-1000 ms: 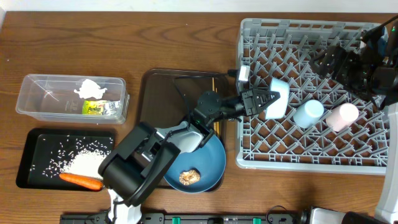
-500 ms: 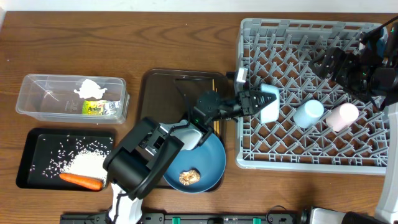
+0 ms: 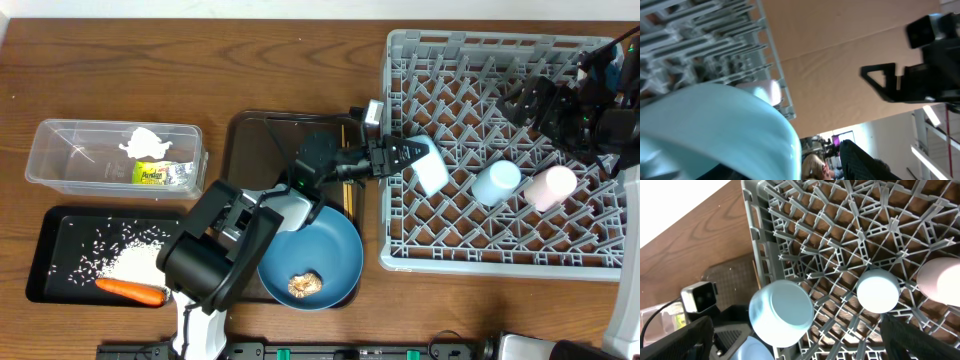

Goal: Sort waste into correct bins and load items into the dishwasher rack
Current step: 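Set the bowl upside down in the rack and open the left gripper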

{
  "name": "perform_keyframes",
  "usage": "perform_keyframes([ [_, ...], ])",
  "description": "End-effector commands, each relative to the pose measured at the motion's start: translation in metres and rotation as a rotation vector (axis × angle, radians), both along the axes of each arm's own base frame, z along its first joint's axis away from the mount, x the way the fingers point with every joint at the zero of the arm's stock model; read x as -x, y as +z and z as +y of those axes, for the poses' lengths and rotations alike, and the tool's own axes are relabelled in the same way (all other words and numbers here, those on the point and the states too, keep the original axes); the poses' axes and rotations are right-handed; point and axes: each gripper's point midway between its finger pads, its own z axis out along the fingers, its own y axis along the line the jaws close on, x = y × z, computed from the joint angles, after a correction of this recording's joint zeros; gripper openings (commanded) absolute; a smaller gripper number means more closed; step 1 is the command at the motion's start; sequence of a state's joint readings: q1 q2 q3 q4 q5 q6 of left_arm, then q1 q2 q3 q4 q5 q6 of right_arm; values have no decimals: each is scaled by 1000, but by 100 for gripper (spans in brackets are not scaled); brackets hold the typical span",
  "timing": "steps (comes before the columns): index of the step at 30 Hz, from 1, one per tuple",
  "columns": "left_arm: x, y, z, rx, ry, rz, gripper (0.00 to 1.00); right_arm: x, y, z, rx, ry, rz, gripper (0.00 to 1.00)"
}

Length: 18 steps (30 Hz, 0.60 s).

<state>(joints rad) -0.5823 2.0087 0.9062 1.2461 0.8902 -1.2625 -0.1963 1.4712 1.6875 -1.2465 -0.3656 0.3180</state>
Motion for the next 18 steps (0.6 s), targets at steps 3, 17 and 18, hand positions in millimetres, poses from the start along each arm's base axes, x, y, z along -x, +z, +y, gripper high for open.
perform_keyframes([
  [3,8,-24,8,-66,-71,11,53,0,0,-4,13,4,-3,99],
  [17,-3,-27,36,-78,-95,22,57,0,0,-4,13,4,-3,99],
  [18,-5,-28,38,-82,-93,29,57,0,0,-4,13,4,-3,99],
])
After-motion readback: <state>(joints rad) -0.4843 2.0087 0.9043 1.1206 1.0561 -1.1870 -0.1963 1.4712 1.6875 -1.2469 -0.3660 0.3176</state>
